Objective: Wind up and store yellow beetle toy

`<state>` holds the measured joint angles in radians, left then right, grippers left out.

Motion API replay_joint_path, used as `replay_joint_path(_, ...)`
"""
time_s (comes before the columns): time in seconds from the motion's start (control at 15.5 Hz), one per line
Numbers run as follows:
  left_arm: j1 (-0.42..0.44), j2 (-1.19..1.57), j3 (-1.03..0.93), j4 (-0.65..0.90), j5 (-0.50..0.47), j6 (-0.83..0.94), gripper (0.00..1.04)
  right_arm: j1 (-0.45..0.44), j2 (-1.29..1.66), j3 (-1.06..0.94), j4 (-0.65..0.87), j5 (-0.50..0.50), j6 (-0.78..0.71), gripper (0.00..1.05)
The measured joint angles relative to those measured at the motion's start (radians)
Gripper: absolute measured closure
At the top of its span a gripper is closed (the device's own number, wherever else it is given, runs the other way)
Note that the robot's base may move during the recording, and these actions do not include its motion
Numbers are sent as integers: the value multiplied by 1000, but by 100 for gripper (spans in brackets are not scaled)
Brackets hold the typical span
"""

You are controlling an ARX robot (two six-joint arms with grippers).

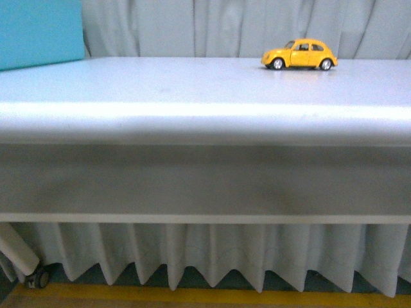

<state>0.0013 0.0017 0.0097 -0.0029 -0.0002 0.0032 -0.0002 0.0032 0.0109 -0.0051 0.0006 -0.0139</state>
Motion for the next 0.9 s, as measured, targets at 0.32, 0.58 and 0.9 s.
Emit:
replay_joint_path(0.32, 0, 0, 0, -1, 0, 0, 7, 0, 0, 0, 1, 0, 0, 7)
replay_joint_path(0.58, 0, 0, 0, -1, 0, 0, 7, 0, 0, 0, 1, 0, 1, 7)
replay_joint_path(0.9, 0, 0, 0, -1, -2, -1, 7, 0, 0, 0, 2, 0, 3, 7)
